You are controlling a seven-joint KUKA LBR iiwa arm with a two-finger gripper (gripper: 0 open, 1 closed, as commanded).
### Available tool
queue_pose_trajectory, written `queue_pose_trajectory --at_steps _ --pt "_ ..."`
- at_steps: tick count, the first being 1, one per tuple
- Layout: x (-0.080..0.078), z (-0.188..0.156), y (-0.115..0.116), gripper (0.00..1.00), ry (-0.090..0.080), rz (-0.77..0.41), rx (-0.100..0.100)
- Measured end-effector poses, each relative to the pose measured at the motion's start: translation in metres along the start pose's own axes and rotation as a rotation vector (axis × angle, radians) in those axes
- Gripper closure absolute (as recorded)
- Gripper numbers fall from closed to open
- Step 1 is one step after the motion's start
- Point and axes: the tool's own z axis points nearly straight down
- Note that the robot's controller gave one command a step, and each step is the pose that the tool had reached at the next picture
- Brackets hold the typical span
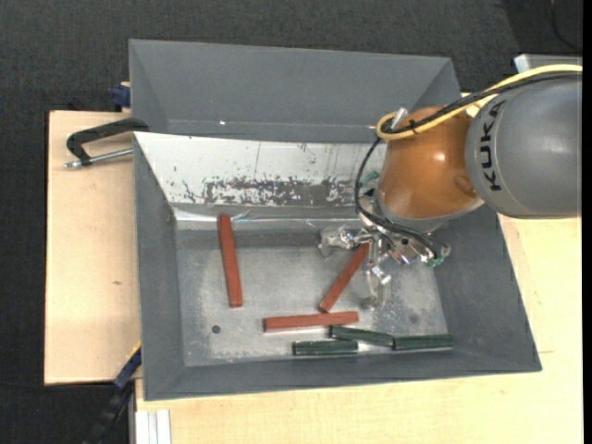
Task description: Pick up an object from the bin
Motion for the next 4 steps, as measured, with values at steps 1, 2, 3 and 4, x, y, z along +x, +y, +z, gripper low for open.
queue_pose_trajectory --at_steps 1,2,3,4 --pt "-0.021 -0.001 0.000 1.00 -0.004 -0.348 0.002" --pt "-0.021 -0.001 0.000 1.00 -0.004 -0.348 0.002" --pt "-0.020 -0.004 0.000 1.00 -0.001 -0.348 -0.001" --pt "-0.019 -0.025 0.002 1.00 0.004 -0.347 -0.004"
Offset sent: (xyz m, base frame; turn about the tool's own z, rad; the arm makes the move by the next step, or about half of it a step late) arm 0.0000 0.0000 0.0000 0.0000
